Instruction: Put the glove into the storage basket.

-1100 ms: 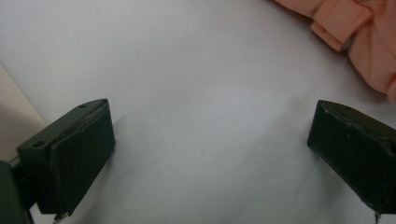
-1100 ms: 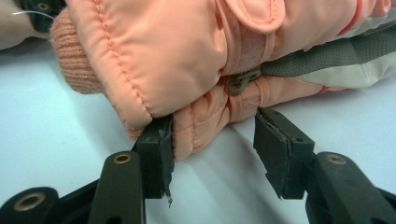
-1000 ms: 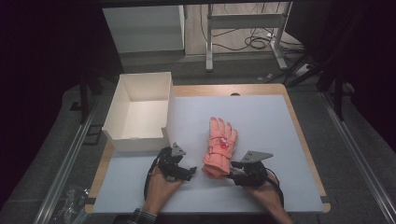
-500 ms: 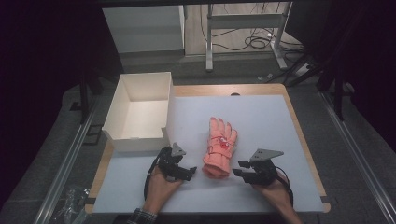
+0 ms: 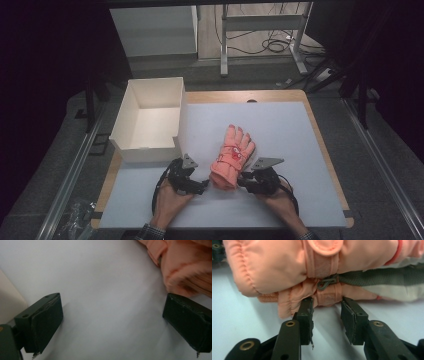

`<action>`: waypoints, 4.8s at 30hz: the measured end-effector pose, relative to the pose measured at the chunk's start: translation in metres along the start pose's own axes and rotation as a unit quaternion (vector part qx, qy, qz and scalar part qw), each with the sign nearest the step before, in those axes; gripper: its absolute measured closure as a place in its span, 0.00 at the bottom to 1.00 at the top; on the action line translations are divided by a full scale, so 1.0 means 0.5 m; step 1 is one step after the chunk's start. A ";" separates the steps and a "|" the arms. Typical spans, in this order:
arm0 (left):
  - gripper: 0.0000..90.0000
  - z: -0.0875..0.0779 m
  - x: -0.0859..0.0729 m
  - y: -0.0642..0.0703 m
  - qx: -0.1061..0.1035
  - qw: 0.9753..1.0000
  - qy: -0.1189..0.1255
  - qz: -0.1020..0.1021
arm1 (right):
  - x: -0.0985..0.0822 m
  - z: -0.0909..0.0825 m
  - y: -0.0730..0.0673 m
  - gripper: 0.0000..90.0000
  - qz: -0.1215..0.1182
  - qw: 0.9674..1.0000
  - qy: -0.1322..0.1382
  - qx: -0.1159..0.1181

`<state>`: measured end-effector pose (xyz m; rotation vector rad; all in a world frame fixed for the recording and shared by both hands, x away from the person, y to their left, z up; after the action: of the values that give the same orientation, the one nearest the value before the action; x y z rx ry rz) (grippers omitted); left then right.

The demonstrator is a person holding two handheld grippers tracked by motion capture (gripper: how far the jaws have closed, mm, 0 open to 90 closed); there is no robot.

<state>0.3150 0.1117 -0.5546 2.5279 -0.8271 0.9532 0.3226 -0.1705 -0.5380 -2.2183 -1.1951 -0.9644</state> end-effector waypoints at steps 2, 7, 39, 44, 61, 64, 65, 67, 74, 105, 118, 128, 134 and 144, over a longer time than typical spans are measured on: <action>0.03 -0.008 -0.006 -0.009 0.003 1.000 -0.006 0.002 | 0.006 0.010 -0.002 0.67 0.002 1.000 0.002 0.004; 0.03 -0.017 -0.020 -0.024 -0.004 1.000 0.002 0.001 | 0.027 0.037 -0.011 0.66 -0.008 1.000 -0.003 0.005; 0.00 -0.079 0.095 0.014 -0.075 0.997 0.001 0.020 | -0.093 -0.142 0.187 0.25 0.062 0.976 -0.027 -0.206; 0.00 -0.067 0.159 0.036 -0.074 0.997 -0.002 0.034 | -0.101 -0.140 0.197 0.19 0.075 0.975 -0.026 -0.206; 0.00 0.079 0.212 0.082 -0.071 0.990 -0.101 0.075 | -0.104 -0.140 0.201 0.17 0.084 0.975 -0.024 -0.202; 0.00 0.097 0.203 0.083 -0.059 0.988 -0.120 0.081 | -0.104 -0.140 0.200 0.17 0.084 0.975 -0.025 -0.203; 0.00 0.103 0.198 0.078 -0.065 0.988 -0.125 0.070 | -0.104 -0.140 0.200 0.17 0.084 0.975 -0.024 -0.203; 0.03 0.107 0.193 0.074 -0.071 0.987 -0.129 0.062 | -0.104 -0.140 0.200 0.17 0.084 0.975 -0.024 -0.203; 0.25 0.102 0.191 0.089 -0.060 0.982 -0.153 0.091 | -0.105 -0.139 0.200 0.18 0.082 0.975 -0.024 -0.204; 0.46 -0.039 0.340 0.014 -0.032 0.995 -0.081 0.054 | -0.105 -0.139 0.200 0.18 0.083 0.975 -0.023 -0.203; 0.45 -0.091 0.394 -0.065 0.021 0.997 -0.071 0.008 | -0.105 -0.139 0.200 0.17 0.082 0.975 -0.023 -0.203; 0.44 -0.137 0.393 -0.149 0.063 0.996 -0.058 -0.033 | -0.105 -0.139 0.200 0.18 0.082 0.975 -0.022 -0.204; 0.44 -0.176 0.375 -0.210 0.095 0.992 -0.045 -0.067 | -0.105 -0.139 0.200 0.18 0.081 0.975 -0.022 -0.204; 0.44 -0.204 0.326 -0.293 0.134 0.983 -0.044 -0.121 | -0.105 -0.139 0.200 0.17 0.082 0.975 -0.022 -0.205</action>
<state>0.4542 0.2083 -0.3820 2.8348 -0.4198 0.9305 0.3614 -0.2973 -0.5366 -2.6197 -0.8710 -1.1816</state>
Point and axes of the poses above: each handheld gripper's, and its own axes: z roughly forward along the jaws, x roughly out of its top, y roughly to its right, the point moved 1 cm from there along z, roughly forward along the jaws, and after that the axes turned 4 degrees about -z, right-handed, at the moved point
